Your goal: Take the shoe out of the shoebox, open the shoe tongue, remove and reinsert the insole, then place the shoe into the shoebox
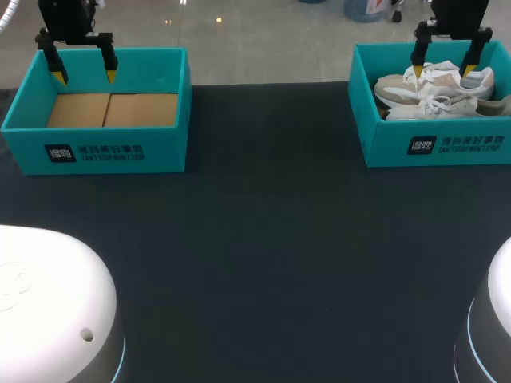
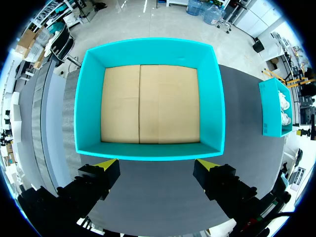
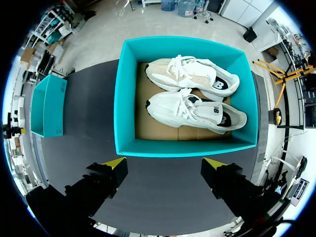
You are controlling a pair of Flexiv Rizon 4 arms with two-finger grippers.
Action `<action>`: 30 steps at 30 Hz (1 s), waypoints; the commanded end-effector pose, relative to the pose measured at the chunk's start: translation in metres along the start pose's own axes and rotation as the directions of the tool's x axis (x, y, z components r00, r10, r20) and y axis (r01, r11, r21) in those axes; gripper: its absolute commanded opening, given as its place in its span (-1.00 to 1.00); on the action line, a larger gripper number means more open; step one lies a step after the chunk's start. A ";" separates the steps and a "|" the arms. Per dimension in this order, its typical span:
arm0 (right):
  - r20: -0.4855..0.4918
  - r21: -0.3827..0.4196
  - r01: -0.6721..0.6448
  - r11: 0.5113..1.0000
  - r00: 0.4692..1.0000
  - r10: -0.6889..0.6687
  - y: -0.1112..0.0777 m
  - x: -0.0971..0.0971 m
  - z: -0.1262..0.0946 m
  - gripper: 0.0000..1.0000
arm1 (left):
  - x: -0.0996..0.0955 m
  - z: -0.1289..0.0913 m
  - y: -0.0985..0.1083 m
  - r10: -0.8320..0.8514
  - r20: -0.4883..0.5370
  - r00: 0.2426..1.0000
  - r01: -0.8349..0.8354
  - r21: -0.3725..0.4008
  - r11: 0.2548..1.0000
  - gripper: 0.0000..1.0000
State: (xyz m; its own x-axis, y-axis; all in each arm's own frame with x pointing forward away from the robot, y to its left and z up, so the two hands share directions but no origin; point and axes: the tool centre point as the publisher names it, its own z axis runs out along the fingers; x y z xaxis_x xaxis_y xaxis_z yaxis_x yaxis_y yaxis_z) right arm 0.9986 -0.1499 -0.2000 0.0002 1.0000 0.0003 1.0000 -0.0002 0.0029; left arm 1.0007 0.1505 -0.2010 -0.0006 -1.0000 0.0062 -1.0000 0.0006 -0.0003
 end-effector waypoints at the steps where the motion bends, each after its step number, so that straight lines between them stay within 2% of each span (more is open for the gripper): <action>1: 0.000 0.001 0.000 1.000 1.000 0.000 0.000 0.000 0.000 1.00 | 0.000 0.000 0.000 0.000 0.003 1.000 0.000 0.000 1.000 1.00; 11: 0.000 0.001 0.000 1.000 1.000 0.000 0.000 0.000 0.000 1.00 | 0.000 0.000 0.000 0.000 0.003 1.000 0.000 0.000 1.000 1.00; 18: 0.078 -0.077 -0.094 0.993 0.992 0.100 0.021 -0.053 0.004 1.00 | 0.000 0.000 0.000 0.000 0.003 1.000 0.000 0.000 1.000 1.00; 25: 0.164 -0.100 -0.160 0.982 0.971 0.175 0.027 -0.101 0.022 1.00 | 0.000 0.000 0.000 0.000 0.003 1.000 0.000 0.000 1.000 1.00; 30: 0.179 -0.116 -0.258 0.959 0.944 0.276 0.030 -0.135 0.036 1.00 | 0.000 0.000 0.000 0.000 0.003 1.000 0.000 0.000 1.000 1.00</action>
State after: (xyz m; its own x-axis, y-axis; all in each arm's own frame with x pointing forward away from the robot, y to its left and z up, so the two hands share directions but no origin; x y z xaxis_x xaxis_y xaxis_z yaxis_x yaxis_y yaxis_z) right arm 1.0265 -0.2728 -0.2270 0.2615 0.9460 -0.1916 0.9628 -0.2417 0.1207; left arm 1.0007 0.1505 -0.2010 -0.0005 -1.0000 0.0059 -1.0000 0.0005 -0.0003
